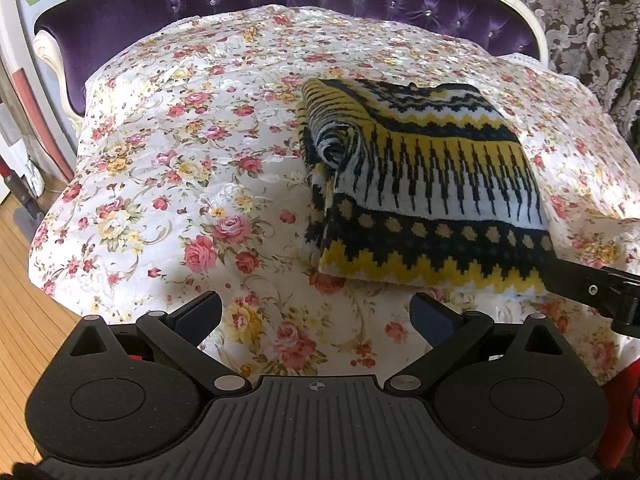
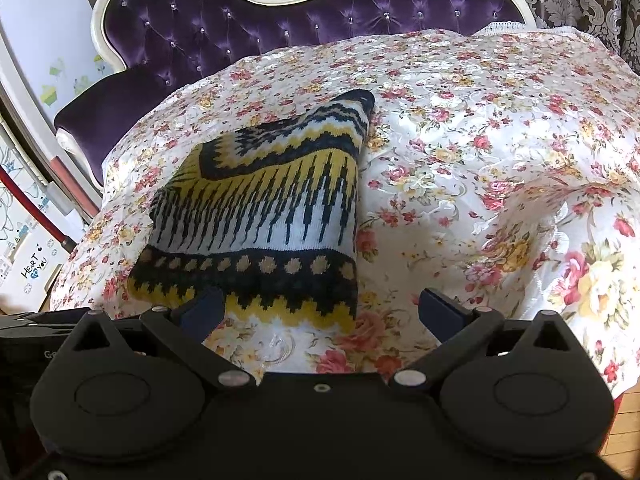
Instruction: Fold small clothes
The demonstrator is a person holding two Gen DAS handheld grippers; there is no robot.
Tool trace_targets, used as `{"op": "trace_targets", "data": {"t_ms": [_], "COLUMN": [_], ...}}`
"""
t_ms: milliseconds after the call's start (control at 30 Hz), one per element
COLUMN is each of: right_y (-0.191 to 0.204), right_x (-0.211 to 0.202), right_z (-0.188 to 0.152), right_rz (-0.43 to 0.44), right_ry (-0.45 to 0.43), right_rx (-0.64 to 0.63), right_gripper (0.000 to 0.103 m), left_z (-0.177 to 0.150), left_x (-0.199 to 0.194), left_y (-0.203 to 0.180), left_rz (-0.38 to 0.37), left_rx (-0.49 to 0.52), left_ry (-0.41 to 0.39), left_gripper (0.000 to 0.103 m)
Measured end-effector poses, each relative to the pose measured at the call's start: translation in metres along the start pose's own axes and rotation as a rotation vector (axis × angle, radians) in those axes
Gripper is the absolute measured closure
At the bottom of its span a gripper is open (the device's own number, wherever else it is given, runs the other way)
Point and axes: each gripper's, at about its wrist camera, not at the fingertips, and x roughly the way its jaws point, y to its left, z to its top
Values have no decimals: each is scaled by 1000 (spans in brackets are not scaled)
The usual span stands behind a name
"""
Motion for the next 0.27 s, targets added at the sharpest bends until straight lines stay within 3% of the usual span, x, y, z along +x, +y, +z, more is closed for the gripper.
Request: {"op": "trace_targets", "data": {"t_ms": [267], "right_y": [1], "right_x": [2], "right_z": [0], "right_rz": [5], "right_ry": [8], "right_rx": [1], "right_gripper": [0], "left_z": [1], "left_x": [1], "left_y": [1], "left_rz": [-5], "left_rx": [-4], "left_ry": [4], "left_gripper": [2]}}
